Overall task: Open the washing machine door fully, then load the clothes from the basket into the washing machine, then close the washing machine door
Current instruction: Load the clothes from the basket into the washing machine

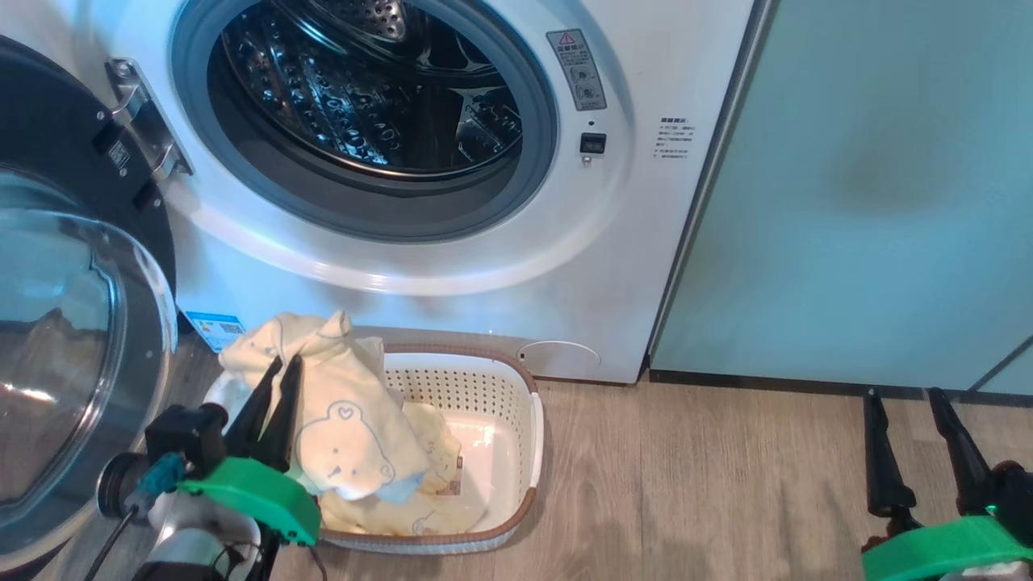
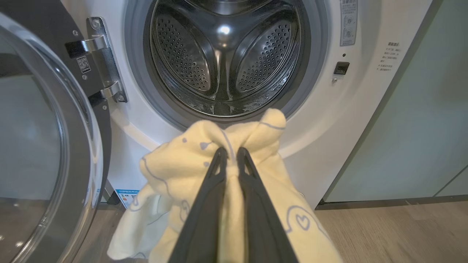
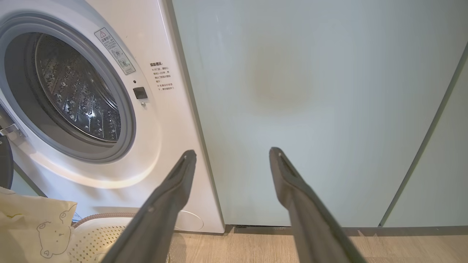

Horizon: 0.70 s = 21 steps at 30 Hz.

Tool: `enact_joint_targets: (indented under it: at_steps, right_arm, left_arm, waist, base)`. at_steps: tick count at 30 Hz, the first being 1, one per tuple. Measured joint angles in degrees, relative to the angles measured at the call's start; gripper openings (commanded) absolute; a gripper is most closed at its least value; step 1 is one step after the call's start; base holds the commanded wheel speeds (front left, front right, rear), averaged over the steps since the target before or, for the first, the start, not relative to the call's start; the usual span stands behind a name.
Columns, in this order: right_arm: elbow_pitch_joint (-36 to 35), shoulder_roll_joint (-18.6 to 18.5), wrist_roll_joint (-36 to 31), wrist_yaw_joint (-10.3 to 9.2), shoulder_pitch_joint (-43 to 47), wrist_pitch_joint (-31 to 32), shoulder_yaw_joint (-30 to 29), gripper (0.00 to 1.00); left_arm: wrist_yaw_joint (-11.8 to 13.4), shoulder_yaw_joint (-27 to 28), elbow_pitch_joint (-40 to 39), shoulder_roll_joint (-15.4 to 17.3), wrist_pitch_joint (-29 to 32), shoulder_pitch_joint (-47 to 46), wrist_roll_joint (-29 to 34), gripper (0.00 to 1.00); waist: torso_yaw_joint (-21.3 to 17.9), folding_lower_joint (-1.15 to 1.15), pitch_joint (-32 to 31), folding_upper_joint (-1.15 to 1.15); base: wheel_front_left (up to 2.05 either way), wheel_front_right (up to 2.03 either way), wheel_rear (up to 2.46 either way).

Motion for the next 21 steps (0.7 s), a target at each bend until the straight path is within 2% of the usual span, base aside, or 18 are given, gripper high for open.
enact_joint_targets:
  at_steps: [21]
  right_arm:
    - [-0.6,0.0,0.0,0.0,0.0,0.0,0.5,1.0]
  left_arm:
    - [0.5,-0.5,0.4,0.0,0.0,-0.2,-0.6,0.0]
  waist:
    - [-1.0,0.01,1.5,0.0]
  base:
    - [0.0,0.0,0.0]
